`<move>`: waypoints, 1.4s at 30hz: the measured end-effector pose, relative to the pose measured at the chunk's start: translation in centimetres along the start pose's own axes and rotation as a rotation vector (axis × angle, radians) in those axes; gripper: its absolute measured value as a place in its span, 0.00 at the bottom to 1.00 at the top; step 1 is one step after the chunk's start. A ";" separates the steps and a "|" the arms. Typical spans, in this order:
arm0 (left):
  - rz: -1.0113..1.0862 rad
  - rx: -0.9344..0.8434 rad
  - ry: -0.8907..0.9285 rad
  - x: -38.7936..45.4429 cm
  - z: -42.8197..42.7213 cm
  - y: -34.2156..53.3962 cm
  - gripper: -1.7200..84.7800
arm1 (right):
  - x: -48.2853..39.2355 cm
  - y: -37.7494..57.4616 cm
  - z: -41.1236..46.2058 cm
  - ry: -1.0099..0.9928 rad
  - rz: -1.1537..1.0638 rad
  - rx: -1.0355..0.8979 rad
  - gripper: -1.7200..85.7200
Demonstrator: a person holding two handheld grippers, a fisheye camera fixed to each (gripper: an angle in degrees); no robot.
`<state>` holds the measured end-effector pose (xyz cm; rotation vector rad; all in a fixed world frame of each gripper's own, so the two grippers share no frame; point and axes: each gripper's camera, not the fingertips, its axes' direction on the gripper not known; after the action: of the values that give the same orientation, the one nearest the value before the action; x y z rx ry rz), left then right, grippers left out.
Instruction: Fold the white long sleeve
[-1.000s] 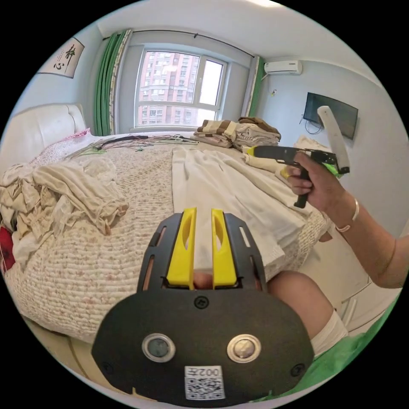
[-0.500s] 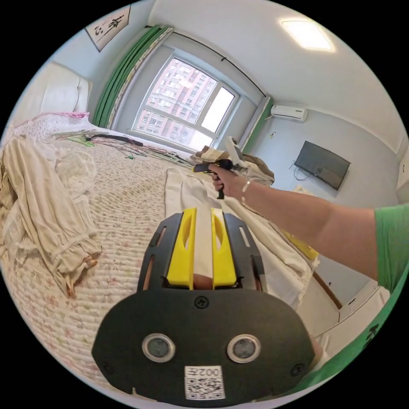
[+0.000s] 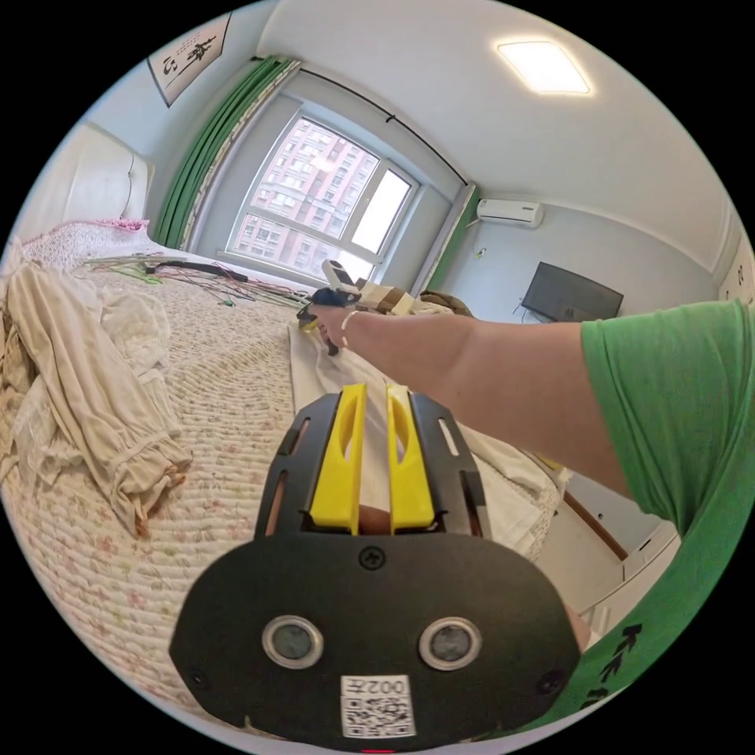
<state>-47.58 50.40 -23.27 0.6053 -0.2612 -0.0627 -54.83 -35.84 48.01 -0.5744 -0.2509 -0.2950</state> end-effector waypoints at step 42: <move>0.175 -0.257 0.219 12.7 10.6 13.0 0.06 | 24.1 48.4 -24.9 0.066 0.154 -0.095 0.07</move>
<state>-38.29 53.52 -4.62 0.3283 -0.0900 0.1370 -12.26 -16.08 11.44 -0.6730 -0.1288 -0.1773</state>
